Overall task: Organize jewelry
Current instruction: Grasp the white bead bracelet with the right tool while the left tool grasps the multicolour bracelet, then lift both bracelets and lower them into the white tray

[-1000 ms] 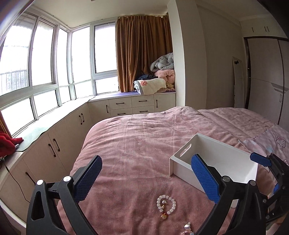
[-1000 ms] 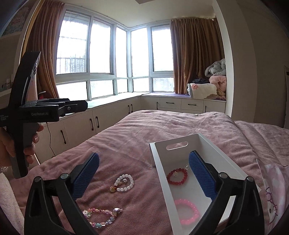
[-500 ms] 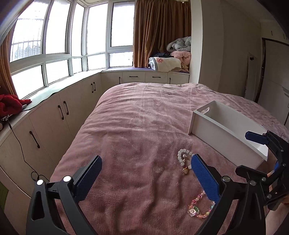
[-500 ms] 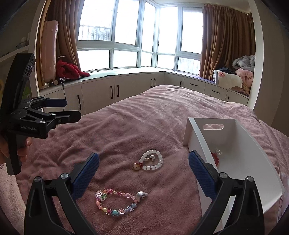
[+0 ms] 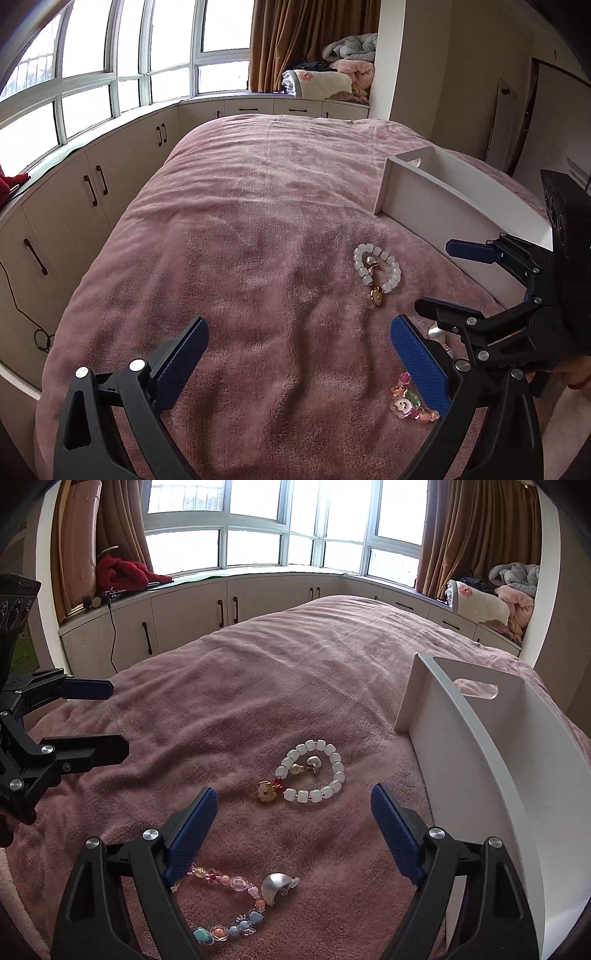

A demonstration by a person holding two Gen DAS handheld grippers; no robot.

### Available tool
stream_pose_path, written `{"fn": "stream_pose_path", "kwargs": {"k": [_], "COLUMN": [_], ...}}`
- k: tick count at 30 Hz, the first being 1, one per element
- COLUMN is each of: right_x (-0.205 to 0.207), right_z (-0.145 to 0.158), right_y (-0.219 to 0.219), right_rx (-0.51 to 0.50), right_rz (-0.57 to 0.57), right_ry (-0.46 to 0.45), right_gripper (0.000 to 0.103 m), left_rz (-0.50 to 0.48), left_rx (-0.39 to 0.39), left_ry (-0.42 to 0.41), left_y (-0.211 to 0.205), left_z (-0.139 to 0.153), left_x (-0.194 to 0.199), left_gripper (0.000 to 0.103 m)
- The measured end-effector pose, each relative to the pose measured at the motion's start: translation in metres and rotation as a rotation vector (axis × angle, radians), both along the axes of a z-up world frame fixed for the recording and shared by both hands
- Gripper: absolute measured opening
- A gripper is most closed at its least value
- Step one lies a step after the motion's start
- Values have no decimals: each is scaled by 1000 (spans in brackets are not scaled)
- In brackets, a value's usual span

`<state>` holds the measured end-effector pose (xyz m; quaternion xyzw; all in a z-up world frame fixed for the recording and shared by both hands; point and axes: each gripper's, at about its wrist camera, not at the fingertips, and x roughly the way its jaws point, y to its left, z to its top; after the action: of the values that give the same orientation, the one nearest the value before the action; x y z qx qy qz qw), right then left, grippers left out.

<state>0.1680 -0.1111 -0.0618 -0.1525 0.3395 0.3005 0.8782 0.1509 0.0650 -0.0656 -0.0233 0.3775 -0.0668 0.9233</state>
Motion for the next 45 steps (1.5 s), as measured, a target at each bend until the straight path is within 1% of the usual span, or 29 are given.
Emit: {"fn": "stream_pose_path", "kwargs": {"k": [4,7,12,15,17,18,19,20,22,23,25,26,27,29,32,34,35,36,39,42,45], "right_x": [17,27,46,56,59,59,60,61,62,63,63,63,62,61,59,57,55,54,49,44,37], "right_z": [-18,-29,-44,-49,-50,-50,-50,-49,-48,-47,-45,-44,-44,-41,-36,-31,-29,-26,-19,-9,6], "right_y": [1,3,8,9,9,9,9,8,6,5,3,3,3,2,2,1,0,1,-1,-4,-10], "right_rx": [-11,-19,-34,-20,-13,-10,-6,0,10,20,33,37,41,47,64,75,81,86,100,125,160], "right_rz": [0,-2,-18,-15,-15,-15,-13,-11,-9,-6,-6,-7,-6,-6,-3,-1,1,2,4,3,4], "right_ry": [57,83,122,154,158,160,163,166,177,186,192,192,193,190,189,182,177,172,158,143,119], "right_gripper": [81,80,78,79,73,68,60,55,40,33,30,27,25,23,11,11,11,11,11,11,11], "left_rz": [-59,-117,-198,-256,-302,-323,-348,-372,-413,-432,-446,-446,-443,-428,-425,-426,-428,-427,-414,-405,-405], "left_rx": [-37,-62,-62,-44,-20,-4,13,36,97,119,137,132,127,152,155,169,174,178,177,144,120], "left_ry": [62,97,150,156,154,152,149,144,131,126,108,108,108,113,104,95,92,90,87,91,68], "left_y": [-8,-16,-32,-44,-53,-57,-62,-67,-77,-81,-83,-82,-81,-79,-77,-78,-79,-80,-80,-80,-80], "left_z": [-15,-24,-40,-45,-47,-49,-50,-52,-57,-59,-59,-59,-59,-60,-60,-59,-59,-58,-57,-52,-41], "left_x": [4,6,7,3,0,-1,-3,-5,-10,-12,-15,-15,-15,-15,-15,-19,-19,-21,-23,-27,-30], "left_gripper": [99,99,99,99,99,99,99,98,90,82,80,75,65,52,49,42,35,33,33,33,32]}}
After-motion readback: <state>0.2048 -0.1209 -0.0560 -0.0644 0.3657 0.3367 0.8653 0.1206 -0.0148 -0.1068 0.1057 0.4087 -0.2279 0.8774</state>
